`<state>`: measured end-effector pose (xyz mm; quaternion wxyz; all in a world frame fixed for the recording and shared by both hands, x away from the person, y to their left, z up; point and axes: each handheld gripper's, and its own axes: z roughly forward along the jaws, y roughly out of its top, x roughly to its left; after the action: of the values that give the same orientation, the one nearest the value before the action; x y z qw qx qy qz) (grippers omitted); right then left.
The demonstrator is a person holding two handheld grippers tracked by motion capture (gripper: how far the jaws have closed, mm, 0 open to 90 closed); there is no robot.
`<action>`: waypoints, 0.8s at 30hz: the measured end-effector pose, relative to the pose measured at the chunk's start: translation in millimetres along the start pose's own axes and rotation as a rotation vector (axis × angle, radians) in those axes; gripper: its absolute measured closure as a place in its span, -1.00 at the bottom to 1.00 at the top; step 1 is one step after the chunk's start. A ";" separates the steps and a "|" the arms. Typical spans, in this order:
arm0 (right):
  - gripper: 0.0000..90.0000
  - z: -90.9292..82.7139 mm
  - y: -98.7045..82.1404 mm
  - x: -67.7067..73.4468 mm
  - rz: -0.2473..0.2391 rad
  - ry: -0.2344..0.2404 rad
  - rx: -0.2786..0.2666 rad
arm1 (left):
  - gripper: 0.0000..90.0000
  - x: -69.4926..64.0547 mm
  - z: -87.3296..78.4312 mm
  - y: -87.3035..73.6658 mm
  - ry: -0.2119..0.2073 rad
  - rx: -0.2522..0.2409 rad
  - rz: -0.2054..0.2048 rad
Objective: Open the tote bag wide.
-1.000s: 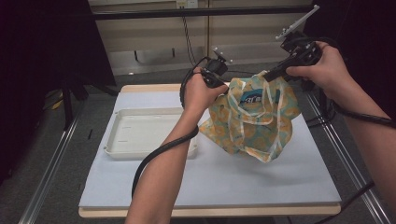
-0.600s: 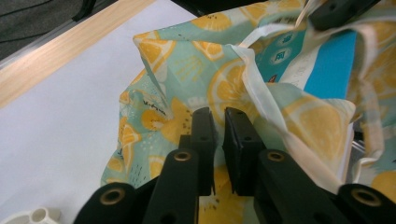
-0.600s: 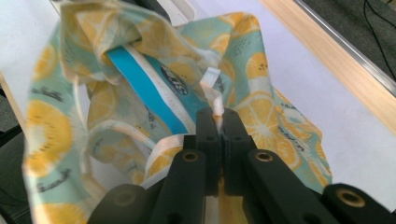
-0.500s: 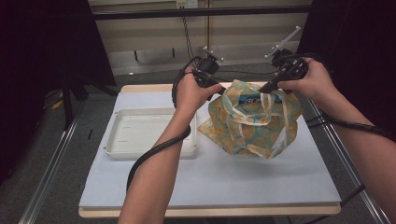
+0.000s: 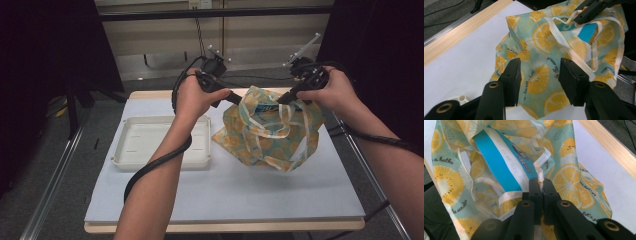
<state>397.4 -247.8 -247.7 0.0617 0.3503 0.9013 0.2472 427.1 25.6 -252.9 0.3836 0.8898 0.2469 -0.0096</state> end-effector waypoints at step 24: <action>0.95 0.7 -1.8 -1.2 0.011 0.009 -0.009 | 0.77 -17.6 17.1 8.0 -0.119 0.007 0.141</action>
<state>397.5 -249.4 -249.3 0.0579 0.3541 0.8985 0.2529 418.1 1.5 -255.9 0.3944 0.9042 0.1602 -0.0363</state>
